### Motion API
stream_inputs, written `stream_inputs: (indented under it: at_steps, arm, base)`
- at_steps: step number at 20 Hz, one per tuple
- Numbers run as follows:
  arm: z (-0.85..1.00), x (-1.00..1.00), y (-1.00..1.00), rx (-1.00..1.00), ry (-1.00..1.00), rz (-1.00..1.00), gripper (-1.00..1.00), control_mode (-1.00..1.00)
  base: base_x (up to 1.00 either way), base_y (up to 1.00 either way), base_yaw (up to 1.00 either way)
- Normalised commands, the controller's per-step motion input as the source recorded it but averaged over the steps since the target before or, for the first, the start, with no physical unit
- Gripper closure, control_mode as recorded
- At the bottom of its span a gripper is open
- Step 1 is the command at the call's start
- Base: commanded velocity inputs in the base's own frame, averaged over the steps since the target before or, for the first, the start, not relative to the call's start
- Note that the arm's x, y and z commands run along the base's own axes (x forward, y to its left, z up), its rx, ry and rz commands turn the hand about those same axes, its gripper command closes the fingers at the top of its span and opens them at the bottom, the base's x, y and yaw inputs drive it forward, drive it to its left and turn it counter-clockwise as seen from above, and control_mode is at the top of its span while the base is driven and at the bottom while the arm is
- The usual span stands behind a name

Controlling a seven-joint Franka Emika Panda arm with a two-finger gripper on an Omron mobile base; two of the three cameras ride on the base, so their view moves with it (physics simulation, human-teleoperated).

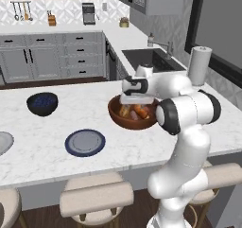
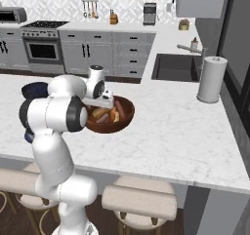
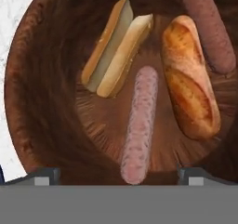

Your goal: Place one bun and one sausage from the bowl on each plate.

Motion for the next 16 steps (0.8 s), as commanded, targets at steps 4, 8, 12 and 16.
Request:
stream_inputs:
  at_steps: [4, 8, 12, 16]
  arm:
    - [-0.48, 0.7, 0.18, 0.0, 0.16, 0.0, -1.0, -1.0]
    - [-0.33, 0.7, 0.24, 0.0, 0.16, -0.07, -1.0, -1.0]
    - [-0.35, 0.57, 0.21, 0.0, 0.09, -0.14, -1.0, -1.0]
    - [-0.39, 0.45, 0.11, 0.0, 0.0, -0.16, -1.0, -1.0]
  base:
    - [0.0, 0.0, 0.0]
    - [0.0, 0.0, 0.0]
    - [0.0, 0.0, 0.0]
    - [0.0, 0.0, 0.0]
